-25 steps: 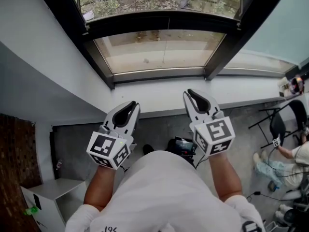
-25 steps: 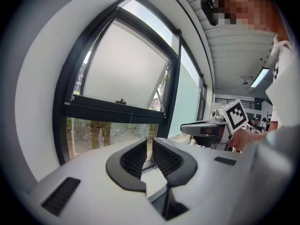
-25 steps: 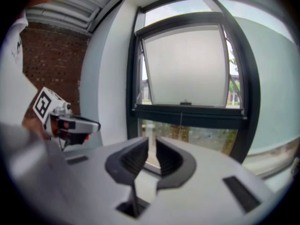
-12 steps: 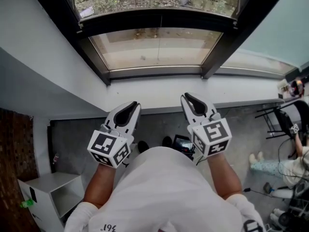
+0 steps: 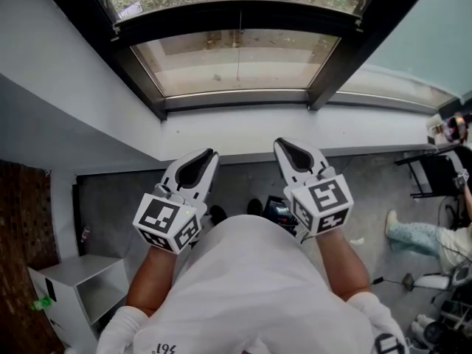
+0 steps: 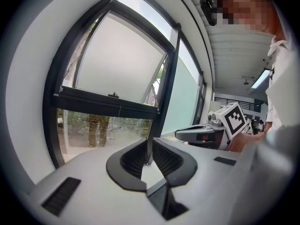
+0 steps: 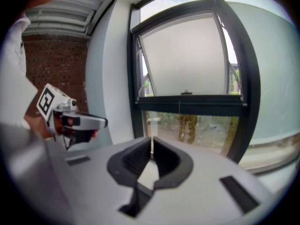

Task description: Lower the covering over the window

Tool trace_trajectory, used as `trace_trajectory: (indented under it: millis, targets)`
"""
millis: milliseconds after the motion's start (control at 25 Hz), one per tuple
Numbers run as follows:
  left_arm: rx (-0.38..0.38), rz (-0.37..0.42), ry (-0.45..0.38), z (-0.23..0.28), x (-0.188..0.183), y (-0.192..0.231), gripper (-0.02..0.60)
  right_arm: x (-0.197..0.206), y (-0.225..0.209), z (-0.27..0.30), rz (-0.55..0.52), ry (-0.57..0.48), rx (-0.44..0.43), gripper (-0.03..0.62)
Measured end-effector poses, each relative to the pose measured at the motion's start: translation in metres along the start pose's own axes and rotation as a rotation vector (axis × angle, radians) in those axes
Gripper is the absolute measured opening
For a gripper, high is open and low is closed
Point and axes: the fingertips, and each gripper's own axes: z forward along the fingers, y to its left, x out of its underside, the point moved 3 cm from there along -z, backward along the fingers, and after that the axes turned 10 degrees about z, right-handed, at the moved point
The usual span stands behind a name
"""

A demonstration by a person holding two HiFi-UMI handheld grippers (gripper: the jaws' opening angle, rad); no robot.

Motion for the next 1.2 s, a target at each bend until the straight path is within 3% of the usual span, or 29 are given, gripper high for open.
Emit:
trace_trajectory:
  millis: [1200]
  targets:
    - [0.026, -0.002, 0.032, 0.014, 0.003, -0.007, 0.049, -0.017, -0.013, 0.011, -0.06, 0.001, -0.008, 0.021]
